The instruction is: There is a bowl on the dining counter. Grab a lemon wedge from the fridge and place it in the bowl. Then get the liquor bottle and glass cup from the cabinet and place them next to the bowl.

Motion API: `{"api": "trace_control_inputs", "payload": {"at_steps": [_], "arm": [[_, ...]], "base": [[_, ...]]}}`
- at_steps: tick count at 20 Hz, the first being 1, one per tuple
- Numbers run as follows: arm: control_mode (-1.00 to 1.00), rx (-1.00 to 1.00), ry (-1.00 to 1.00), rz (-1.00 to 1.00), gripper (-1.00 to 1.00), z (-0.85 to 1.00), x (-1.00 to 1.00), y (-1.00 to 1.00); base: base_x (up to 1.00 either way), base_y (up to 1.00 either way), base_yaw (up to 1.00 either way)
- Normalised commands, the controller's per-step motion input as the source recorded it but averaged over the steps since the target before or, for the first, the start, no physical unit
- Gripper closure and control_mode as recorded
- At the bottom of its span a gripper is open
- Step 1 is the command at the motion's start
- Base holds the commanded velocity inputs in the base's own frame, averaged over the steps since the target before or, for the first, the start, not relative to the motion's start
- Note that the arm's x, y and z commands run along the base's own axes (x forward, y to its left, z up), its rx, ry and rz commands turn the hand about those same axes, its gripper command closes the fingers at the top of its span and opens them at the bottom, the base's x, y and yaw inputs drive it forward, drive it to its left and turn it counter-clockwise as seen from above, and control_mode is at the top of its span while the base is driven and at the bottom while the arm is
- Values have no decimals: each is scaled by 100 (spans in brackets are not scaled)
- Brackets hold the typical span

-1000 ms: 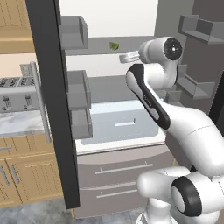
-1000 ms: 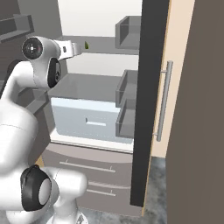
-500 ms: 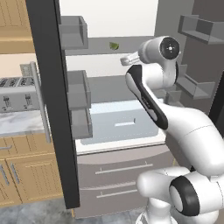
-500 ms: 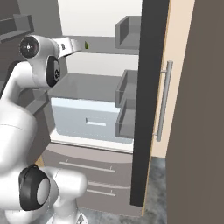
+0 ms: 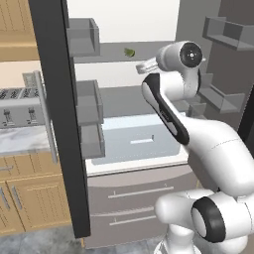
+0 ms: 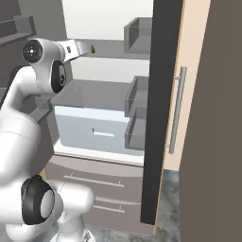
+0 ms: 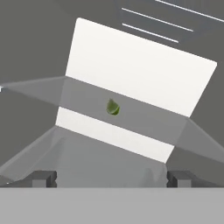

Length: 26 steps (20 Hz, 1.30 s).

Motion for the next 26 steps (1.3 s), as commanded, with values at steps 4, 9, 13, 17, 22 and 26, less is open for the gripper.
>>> {"api": "trace_control_inputs", "payload": {"at_steps": [4, 9, 13, 17, 22, 26], "arm": [[100, 0, 0, 0, -100, 0, 0, 0], [100, 0, 0, 0, -100, 0, 0, 0], [100, 0, 0, 0, -100, 0, 0, 0], [100, 0, 0, 0, -100, 0, 0, 0], [-100, 0, 0, -1, -100, 0, 3, 7], [-100, 0, 3, -4, -100, 0, 15, 36]], "base": [[50, 0, 0], [58, 3, 0], [55, 0, 0], [42, 0, 0], [15, 2, -1], [0, 0, 0]]}}
